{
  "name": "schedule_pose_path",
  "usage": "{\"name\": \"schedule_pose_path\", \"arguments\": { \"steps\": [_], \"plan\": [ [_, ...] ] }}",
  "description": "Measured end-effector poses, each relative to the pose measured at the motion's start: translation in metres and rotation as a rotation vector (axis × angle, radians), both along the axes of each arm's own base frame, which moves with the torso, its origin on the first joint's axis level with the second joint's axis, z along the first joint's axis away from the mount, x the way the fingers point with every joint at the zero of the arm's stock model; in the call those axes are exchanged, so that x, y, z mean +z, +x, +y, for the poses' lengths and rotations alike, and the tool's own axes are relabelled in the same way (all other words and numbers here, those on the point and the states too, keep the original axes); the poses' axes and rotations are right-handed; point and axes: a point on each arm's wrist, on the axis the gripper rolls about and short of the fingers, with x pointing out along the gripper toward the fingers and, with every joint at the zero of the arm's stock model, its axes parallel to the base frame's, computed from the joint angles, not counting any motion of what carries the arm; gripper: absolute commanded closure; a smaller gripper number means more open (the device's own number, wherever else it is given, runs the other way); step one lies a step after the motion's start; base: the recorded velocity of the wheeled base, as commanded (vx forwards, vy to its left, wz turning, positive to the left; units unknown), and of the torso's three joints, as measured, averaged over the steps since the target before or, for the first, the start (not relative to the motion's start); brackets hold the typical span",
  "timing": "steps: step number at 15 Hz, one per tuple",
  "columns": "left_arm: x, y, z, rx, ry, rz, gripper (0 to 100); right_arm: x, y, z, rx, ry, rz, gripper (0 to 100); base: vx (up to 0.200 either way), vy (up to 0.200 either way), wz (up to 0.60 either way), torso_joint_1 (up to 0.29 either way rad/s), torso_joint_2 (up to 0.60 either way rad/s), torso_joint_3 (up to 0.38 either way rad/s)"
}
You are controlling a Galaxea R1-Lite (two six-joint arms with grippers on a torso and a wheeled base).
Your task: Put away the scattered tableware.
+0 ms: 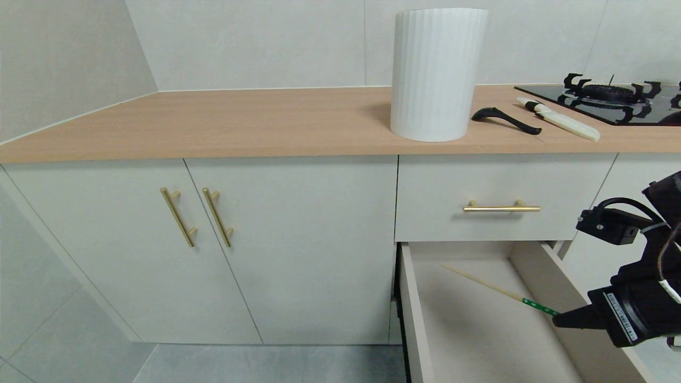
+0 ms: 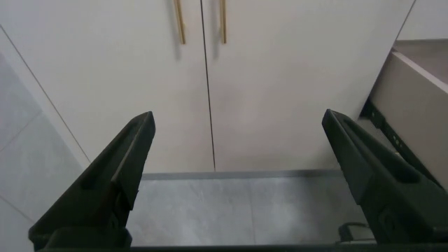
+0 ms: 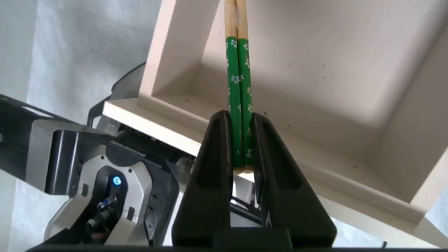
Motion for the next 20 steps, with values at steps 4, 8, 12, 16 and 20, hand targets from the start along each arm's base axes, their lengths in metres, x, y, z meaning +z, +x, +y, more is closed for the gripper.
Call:
{"name": "schedule_pose_path", "arguments": {
  "steps": [4,8,12,16,20],
  "plan": [
    [0.0,0.0,0.0,0.0,0.0,0.0,0,-0.007,0.008,0.003,-0.004,-0.016,0.026,100,0.0,0.0,0.0,0.0,0.0,0.0],
    [0.0,0.0,0.0,0.0,0.0,0.0,0,-0.037,0.04,0.014,-0.048,-0.091,0.055,100,0.0,0.0,0.0,0.0,0.0,0.0],
    [0.0,0.0,0.0,0.0,0.0,0.0,0,-0.086,0.081,0.034,-0.124,-0.06,-0.016,100,0.0,0.0,0.0,0.0,0.0,0.0],
    [0.0,0.0,0.0,0.0,0.0,0.0,0,-0.12,0.098,0.051,-0.233,-0.066,-0.037,100,0.0,0.0,0.0,0.0,0.0,0.0],
    [0.0,0.0,0.0,0.0,0.0,0.0,0,-0.151,0.111,0.067,-0.26,-0.075,-0.047,100,0.0,0.0,0.0,0.0,0.0,0.0]
  ]
}}
